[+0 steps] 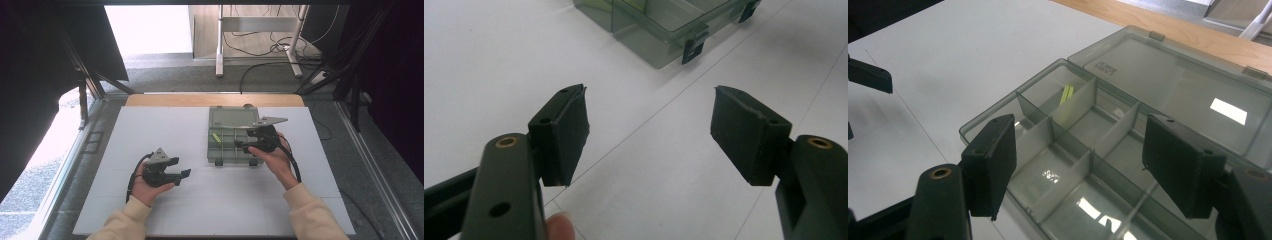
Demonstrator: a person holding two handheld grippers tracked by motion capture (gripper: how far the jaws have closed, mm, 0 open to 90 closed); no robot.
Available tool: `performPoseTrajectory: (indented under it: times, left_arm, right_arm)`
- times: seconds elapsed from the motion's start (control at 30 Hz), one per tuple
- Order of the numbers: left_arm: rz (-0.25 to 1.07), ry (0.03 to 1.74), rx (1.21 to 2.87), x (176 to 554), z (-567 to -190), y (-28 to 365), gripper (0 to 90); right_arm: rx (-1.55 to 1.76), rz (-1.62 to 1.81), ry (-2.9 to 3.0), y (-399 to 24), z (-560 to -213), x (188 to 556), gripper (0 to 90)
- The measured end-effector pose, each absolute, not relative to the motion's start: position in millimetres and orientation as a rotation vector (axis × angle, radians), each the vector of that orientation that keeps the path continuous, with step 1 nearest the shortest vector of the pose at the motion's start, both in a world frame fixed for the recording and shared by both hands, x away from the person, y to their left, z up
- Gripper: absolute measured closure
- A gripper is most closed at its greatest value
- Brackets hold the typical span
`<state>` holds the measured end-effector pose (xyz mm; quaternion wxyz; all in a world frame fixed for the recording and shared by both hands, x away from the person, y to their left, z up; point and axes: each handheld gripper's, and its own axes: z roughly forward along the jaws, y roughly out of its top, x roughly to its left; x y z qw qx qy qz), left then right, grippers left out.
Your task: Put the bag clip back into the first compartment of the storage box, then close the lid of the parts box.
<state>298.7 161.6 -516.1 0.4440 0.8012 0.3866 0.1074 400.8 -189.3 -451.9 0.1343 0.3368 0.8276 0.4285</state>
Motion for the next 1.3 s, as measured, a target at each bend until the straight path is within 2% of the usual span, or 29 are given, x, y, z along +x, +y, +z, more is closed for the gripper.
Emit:
performPoseTrajectory:
  times: [0.47,0.6,1.13,1.3]
  left_arm:
    - [0.292,0.987,1.952,298.7,-513.3,162.5,28.3]
    - [0.289,0.994,1.942,301.3,-510.8,162.1,28.0]
    - [0.259,0.992,1.909,327.5,-493.8,143.9,25.2]
    - [0.234,0.997,1.87,342.7,-489.7,139.8,23.9]
  right_arm:
    - [0.972,1.221,2.39,-208.5,-452.9,392.3,29.0]
    - [0.968,1.224,2.375,-216.0,-453.0,391.3,26.0]
    - [1.0,1.227,2.353,-233.0,-455.5,391.7,21.8]
    - [1.008,1.216,2.325,-233.9,-455.4,395.2,24.7]
